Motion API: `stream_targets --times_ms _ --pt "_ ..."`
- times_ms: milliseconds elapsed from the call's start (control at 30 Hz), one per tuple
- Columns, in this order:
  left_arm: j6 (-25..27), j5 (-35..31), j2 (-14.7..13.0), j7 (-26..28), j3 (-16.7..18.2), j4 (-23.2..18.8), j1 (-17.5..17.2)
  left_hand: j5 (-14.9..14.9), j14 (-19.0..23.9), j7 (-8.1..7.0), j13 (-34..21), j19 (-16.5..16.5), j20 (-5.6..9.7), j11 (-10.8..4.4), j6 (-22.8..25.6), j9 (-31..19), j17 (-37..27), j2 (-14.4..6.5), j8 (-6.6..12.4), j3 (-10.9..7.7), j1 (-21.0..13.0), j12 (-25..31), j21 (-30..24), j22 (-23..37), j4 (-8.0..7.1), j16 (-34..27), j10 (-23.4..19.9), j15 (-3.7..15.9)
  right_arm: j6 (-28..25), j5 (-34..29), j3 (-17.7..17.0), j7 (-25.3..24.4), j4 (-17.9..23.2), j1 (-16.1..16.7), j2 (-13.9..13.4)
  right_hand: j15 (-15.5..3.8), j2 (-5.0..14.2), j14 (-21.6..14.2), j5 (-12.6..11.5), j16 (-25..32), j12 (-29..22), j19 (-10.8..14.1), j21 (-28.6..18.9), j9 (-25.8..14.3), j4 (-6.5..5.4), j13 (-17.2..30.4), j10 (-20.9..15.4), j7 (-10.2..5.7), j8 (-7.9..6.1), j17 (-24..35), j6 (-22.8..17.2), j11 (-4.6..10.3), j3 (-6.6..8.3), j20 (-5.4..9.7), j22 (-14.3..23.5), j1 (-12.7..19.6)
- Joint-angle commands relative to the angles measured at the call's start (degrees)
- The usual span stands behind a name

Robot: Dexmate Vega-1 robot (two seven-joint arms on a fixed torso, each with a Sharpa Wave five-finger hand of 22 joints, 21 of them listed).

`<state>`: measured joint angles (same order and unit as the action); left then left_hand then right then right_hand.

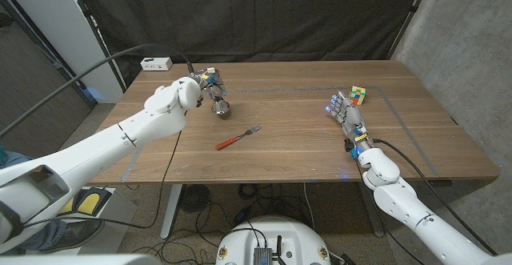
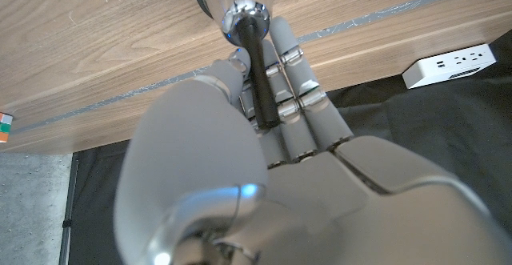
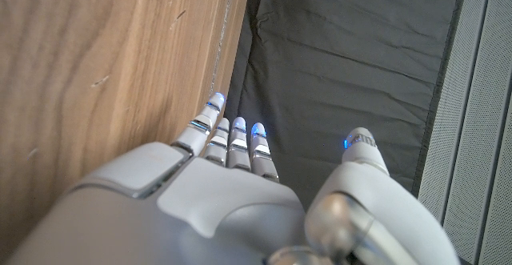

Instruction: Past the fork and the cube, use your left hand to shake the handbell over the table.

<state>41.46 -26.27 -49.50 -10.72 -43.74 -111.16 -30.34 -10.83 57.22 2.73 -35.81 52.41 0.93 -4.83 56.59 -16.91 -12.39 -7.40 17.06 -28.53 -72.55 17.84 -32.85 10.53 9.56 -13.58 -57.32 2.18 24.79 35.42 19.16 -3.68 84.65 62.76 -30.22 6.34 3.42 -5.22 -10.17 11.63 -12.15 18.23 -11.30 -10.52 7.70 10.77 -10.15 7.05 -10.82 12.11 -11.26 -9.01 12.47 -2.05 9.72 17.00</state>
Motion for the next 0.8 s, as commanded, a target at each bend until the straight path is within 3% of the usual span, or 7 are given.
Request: stream_targets --times_ms 33,800 --pt "-1.20 0.51 0.83 0.96 0.44 1.02 -0.90 -0.60 6.49 -0.05 -0.24 -0.12 -0.02 -0.09 -0.03 -0.21 -0.21 -0.50 -0.17 -0.49 -0.19 -0.27 -0.44 0.10 -0.10 -0.47 -0.42 6.66 0.30 -0.21 -0.24 -0.17 0.92 0.56 -0.35 0.18 0.34 -0.21 0.04 0.44 -0.19 0.70 -0.02 -0.20 0.21 0.26 -0.42 0.08 -0.25 0.27 -0.53 0.02 -0.12 -0.05 0.12 0.01" --pt "-5.42 0.81 3.52 4.93 -0.07 4.75 -1.71 -0.61 6.71 -0.08 -0.39 -0.37 -0.03 0.03 0.15 -0.24 -0.19 -0.42 -0.30 -0.56 -0.11 -0.55 -0.75 0.08 -0.07 -0.59 -0.65 6.71 0.23 0.47 -1.06 0.14 1.70 1.59 -1.18 0.20 0.36 -0.39 0.04 0.45 -0.15 0.86 -0.02 -0.20 0.23 0.27 -0.49 0.09 -0.24 0.27 -0.64 0.03 -0.14 -0.07 0.12 0.05"
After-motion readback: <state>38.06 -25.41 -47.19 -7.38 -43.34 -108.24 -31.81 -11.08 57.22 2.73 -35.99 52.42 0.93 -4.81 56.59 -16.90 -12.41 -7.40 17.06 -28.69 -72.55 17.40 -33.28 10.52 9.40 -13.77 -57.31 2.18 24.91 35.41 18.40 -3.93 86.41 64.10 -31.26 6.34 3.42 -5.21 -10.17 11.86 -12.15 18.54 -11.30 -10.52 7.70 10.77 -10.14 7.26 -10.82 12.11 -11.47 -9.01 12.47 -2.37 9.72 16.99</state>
